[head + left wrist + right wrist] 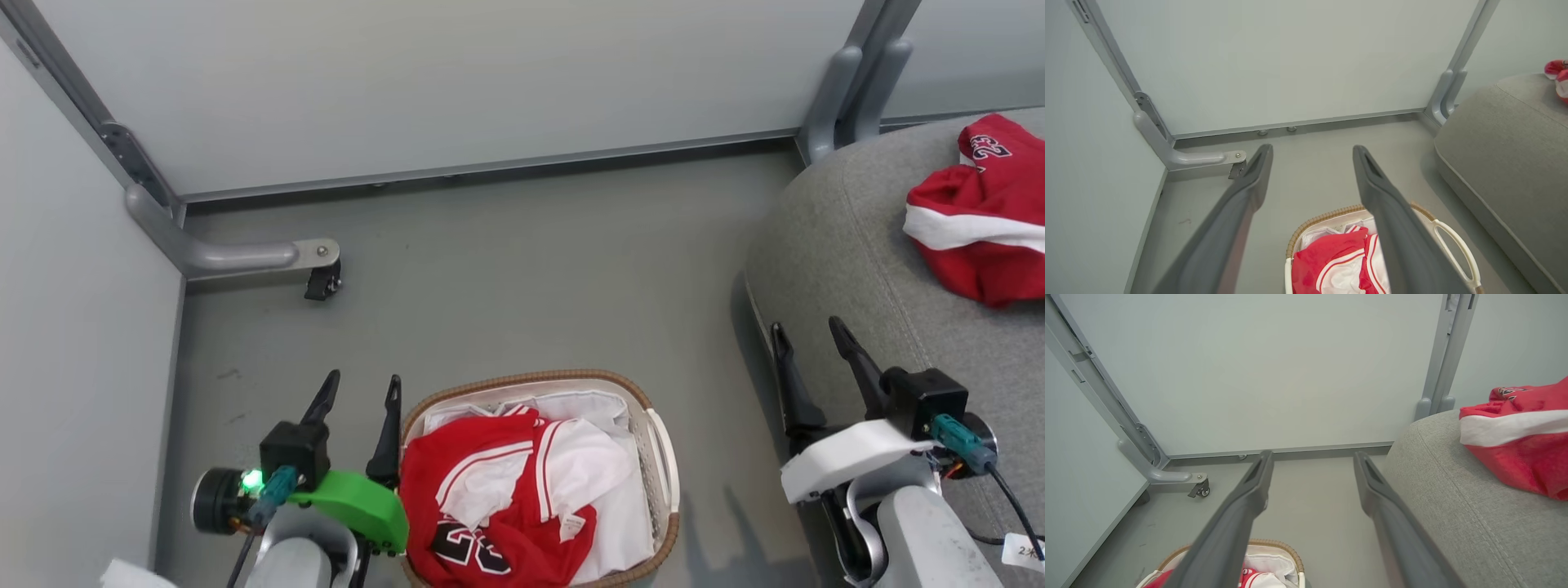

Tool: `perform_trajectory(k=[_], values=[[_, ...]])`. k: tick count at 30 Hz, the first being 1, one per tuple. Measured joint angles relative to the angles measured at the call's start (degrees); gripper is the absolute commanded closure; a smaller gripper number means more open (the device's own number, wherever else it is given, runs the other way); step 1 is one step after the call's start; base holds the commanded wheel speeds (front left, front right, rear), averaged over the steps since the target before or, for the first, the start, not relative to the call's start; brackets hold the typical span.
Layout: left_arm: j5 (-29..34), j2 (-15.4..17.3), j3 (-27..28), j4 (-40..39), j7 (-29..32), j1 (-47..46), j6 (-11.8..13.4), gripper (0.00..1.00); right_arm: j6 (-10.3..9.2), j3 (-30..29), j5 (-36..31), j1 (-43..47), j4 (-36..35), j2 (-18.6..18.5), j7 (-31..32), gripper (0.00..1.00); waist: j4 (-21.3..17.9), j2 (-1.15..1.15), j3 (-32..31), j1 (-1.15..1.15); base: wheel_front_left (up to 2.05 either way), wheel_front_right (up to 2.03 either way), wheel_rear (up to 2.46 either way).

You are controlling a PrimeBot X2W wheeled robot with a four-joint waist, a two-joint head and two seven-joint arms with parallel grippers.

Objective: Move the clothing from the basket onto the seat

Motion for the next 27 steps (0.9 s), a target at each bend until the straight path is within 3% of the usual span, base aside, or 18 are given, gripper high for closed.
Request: perform_trajectory(k=[12,27], values=[[1.3,-0.1,-9.3,15.7,0.0,-14.8,-1.0,0.0,-0.01,0.4,-1.0,-6.9,-2.9,0.0,0.0,0.0,-2.9,0.0,10.4,0.0,0.0,0.0,0.0],[4.4,-0.2,-20.6,37.9,2.2,-27.5,-1.0,0.0,0.0,5.4,1.4,-14.0,-5.6,-0.1,0.0,0.0,-8.8,0.0,27.4,0.01,0.0,0.0,0.0]])
